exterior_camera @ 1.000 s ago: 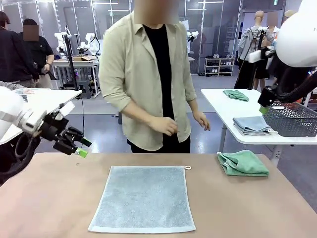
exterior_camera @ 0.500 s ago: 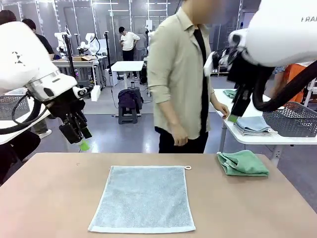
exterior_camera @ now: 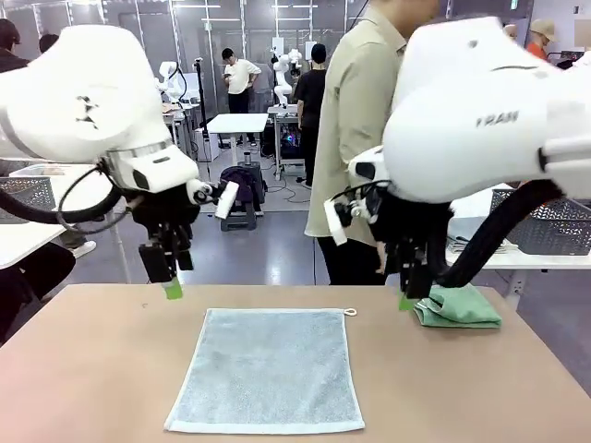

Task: Fold the towels and place them in the basket.
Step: When a person lays out a Towel with hook on the table, fold it in half twice.

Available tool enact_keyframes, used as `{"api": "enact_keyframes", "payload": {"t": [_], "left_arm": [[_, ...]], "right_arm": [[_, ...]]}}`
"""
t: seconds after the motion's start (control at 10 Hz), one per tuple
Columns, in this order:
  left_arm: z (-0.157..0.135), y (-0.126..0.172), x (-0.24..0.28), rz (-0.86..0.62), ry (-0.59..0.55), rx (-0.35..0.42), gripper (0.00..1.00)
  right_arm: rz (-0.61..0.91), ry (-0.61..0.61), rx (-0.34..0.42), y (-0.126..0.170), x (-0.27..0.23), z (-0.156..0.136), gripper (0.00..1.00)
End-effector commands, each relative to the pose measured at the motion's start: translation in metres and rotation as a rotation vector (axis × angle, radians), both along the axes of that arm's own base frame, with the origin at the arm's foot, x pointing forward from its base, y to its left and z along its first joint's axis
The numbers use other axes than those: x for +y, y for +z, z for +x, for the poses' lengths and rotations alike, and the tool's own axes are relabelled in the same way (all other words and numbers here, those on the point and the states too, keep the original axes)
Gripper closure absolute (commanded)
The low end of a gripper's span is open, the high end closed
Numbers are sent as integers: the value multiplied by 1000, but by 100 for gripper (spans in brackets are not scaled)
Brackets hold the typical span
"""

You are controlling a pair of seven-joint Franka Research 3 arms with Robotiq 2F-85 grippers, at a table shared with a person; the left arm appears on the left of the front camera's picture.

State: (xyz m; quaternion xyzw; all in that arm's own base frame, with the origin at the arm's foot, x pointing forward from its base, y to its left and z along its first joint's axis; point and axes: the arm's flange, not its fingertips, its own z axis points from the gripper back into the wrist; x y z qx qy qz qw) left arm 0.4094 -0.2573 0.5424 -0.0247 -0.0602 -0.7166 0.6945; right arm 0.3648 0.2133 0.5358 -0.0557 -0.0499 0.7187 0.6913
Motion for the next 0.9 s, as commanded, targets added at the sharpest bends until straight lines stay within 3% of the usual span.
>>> {"api": "enact_keyframes", "payload": {"t": [0.0,0.4,0.8], "left_arm": [[9,-17,-16,41,-7,-21,18],[4,-47,-27,75,-15,-72,18],[-8,-46,-21,116,10,-94,18]], "right_arm": [[-46,57,16,-12,15,4,16],[24,13,45,-20,32,4,16],[47,-54,39,-29,35,20,16]]}}
